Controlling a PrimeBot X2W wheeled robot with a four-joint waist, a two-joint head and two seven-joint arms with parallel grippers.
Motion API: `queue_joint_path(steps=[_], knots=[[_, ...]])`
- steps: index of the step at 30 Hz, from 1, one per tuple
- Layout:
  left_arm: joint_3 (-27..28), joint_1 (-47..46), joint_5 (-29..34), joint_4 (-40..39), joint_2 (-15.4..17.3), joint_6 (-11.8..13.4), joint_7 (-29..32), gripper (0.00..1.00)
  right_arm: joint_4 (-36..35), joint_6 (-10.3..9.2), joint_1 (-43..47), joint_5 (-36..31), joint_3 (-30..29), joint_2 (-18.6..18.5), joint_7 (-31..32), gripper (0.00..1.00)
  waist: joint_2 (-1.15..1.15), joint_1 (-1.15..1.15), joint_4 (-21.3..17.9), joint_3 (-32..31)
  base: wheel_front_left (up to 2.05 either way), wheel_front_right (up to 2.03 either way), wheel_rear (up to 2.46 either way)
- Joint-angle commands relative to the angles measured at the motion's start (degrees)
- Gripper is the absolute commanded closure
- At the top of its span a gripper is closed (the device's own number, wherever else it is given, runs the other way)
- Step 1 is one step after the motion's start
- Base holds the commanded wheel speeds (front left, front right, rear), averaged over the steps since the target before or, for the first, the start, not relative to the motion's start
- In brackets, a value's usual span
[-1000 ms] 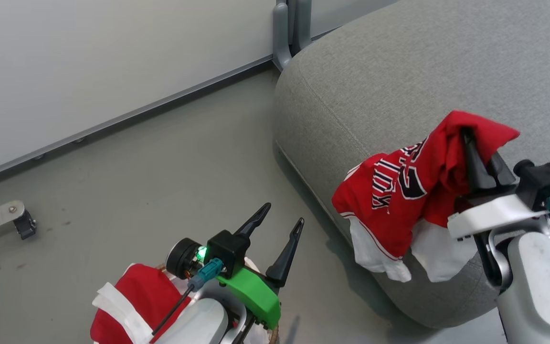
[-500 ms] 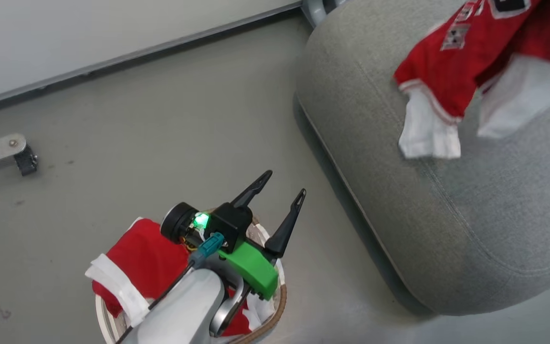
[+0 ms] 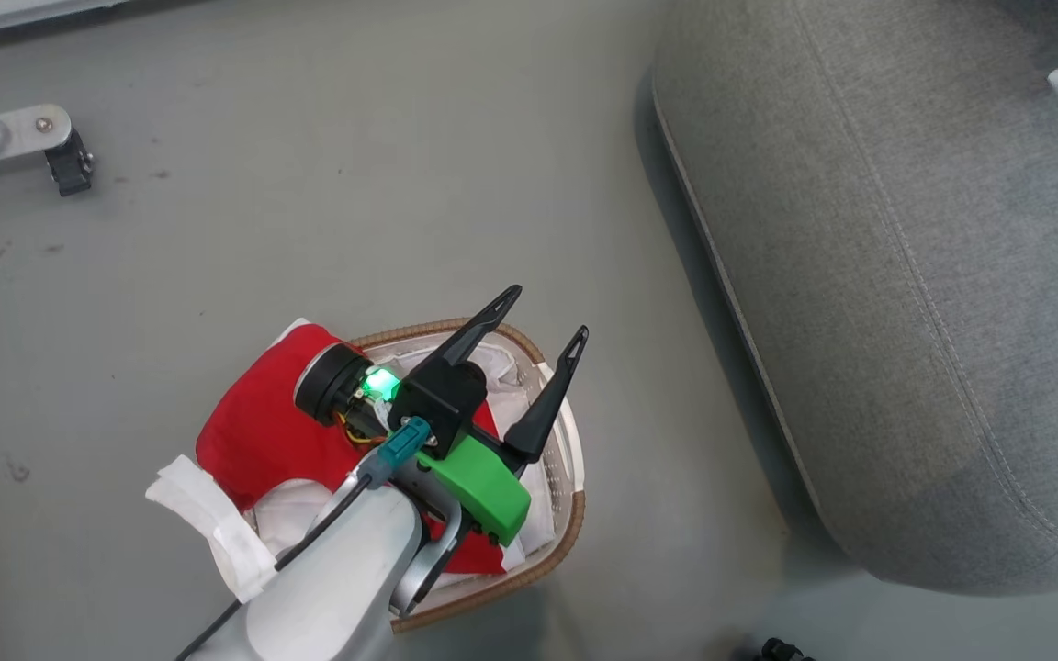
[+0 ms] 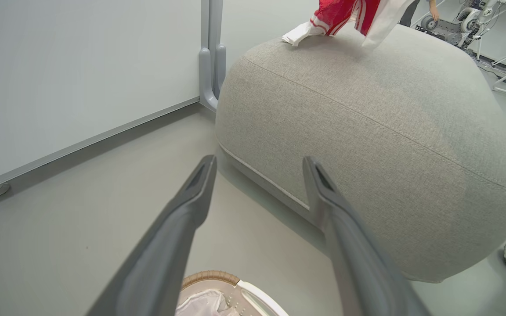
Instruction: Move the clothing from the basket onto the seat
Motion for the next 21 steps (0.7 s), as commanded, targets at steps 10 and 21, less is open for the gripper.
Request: queue_joint_path(steps=[10, 21], knots=[[0.3, 1.5, -1.7, -1.0, 0.4, 1.0, 0.1, 0.00, 13.5, -0.08, 10.7, -2.8, 1.4, 5.5, -3.4, 1.00, 0.00, -0.01, -0.3, 3.3, 0.00, 0.00, 0.00], [1.5, 4.3, -3.5, 1.4, 1.0, 2.2, -1.6, 0.00, 17.6, -0.08, 16.1, -0.6, 3.1, 10.4, -5.0, 0.00, 0.00, -0.01, -1.6, 0.5, 0.00, 0.00, 0.00]])
